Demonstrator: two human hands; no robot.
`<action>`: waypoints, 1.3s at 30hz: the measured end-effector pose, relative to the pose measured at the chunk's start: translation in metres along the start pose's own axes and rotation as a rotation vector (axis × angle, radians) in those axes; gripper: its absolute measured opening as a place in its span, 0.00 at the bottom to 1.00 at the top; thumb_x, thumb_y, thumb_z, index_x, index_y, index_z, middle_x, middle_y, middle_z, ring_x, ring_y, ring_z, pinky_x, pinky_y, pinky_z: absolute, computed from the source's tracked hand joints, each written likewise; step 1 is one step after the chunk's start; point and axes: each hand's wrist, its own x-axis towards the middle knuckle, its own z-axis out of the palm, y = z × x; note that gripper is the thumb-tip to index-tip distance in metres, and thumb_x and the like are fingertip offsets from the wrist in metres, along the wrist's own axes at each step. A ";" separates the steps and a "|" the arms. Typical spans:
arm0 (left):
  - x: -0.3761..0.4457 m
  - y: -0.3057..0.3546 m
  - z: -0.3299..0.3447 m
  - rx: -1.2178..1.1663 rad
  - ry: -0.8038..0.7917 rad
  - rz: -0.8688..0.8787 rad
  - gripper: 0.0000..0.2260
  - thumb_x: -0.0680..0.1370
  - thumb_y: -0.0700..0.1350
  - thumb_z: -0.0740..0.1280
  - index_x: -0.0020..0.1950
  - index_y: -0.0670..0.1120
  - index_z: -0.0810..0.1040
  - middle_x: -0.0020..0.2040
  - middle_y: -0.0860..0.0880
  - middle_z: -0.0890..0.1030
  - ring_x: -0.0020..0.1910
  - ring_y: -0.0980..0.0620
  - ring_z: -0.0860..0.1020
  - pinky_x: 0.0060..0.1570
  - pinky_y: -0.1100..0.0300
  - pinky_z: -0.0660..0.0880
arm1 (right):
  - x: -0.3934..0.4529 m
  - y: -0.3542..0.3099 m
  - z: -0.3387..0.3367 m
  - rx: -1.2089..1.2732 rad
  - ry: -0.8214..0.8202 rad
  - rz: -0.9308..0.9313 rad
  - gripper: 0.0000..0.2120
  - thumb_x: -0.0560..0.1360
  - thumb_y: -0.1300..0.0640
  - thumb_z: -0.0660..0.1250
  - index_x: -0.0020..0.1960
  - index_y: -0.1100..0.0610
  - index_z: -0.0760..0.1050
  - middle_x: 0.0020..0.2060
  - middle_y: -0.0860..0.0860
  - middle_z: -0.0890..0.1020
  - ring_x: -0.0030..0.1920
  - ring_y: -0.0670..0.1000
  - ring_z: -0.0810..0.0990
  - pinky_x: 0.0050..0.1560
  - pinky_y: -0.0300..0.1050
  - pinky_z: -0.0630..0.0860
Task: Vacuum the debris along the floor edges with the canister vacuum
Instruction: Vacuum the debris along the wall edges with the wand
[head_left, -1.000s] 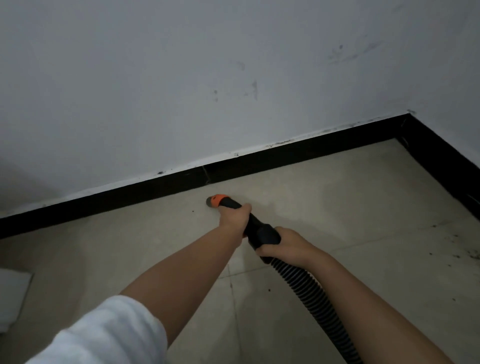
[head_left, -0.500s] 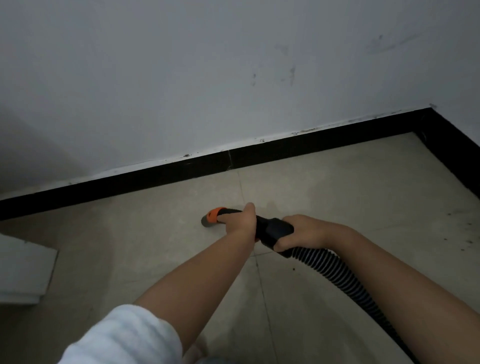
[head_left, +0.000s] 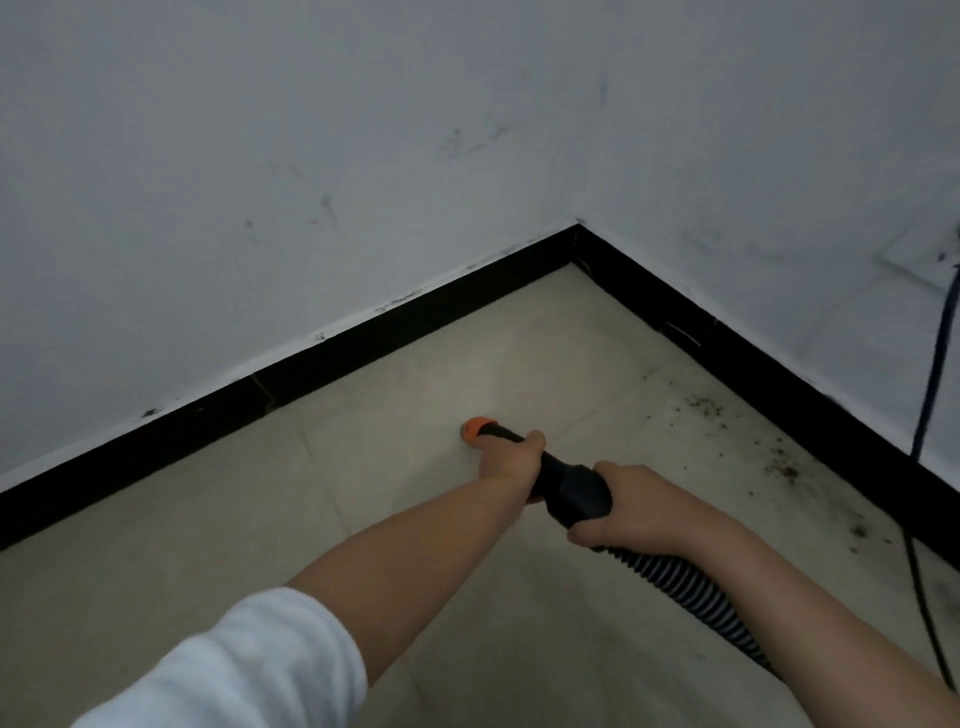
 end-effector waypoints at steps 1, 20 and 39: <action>0.002 0.001 0.007 0.050 0.009 0.031 0.26 0.78 0.45 0.62 0.72 0.38 0.58 0.62 0.38 0.73 0.58 0.40 0.75 0.45 0.52 0.76 | 0.000 0.006 0.002 0.026 0.032 0.015 0.17 0.66 0.48 0.72 0.49 0.52 0.69 0.40 0.46 0.76 0.38 0.45 0.76 0.37 0.40 0.73; -0.038 -0.011 -0.026 0.404 -0.058 -0.319 0.11 0.77 0.50 0.59 0.45 0.42 0.67 0.37 0.45 0.71 0.32 0.50 0.72 0.27 0.60 0.71 | -0.016 -0.003 -0.030 -0.117 -0.305 -0.116 0.13 0.67 0.49 0.72 0.48 0.52 0.73 0.44 0.50 0.80 0.45 0.51 0.80 0.45 0.45 0.77; -0.016 0.038 0.103 0.497 -0.189 -0.045 0.08 0.80 0.45 0.58 0.44 0.41 0.68 0.39 0.44 0.73 0.35 0.49 0.74 0.46 0.56 0.74 | -0.027 0.087 -0.063 0.033 0.037 0.031 0.19 0.66 0.45 0.71 0.52 0.53 0.72 0.42 0.49 0.78 0.40 0.48 0.78 0.39 0.44 0.76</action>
